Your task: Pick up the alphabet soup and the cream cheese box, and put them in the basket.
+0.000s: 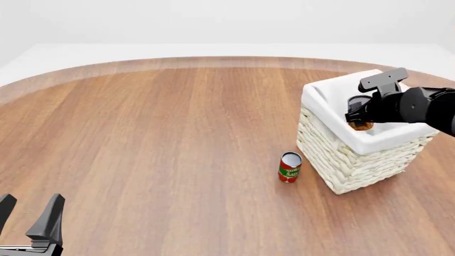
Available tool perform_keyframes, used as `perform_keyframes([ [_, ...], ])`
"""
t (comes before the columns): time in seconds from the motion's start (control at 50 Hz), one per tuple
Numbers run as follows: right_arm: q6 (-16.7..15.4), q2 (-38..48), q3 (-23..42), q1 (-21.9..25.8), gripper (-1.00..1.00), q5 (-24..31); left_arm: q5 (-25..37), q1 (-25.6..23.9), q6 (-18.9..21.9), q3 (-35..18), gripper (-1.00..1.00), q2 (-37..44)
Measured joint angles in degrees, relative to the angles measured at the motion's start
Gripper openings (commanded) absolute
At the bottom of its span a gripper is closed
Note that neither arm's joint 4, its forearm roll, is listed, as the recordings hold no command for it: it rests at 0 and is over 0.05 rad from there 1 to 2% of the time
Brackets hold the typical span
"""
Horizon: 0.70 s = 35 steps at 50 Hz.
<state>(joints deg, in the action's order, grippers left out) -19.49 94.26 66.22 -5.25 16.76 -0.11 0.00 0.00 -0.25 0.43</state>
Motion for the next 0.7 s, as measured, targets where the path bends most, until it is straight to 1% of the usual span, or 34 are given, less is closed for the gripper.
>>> perform_keyframes([
  [0.54,-0.43,1.75,-0.29,-0.84,-1.0,-0.99,0.0,0.0,0.0,0.0,1.0,0.0],
  [0.56,-0.39,1.85,-0.35,-0.83,1.0,-1.08,0.0,0.0,0.0,0.0,1.0,0.0],
  [0.7,0.27,2.3,-0.28,-1.0,1.0,-1.35,0.0,0.0,0.0,0.0,1.0,0.0],
])
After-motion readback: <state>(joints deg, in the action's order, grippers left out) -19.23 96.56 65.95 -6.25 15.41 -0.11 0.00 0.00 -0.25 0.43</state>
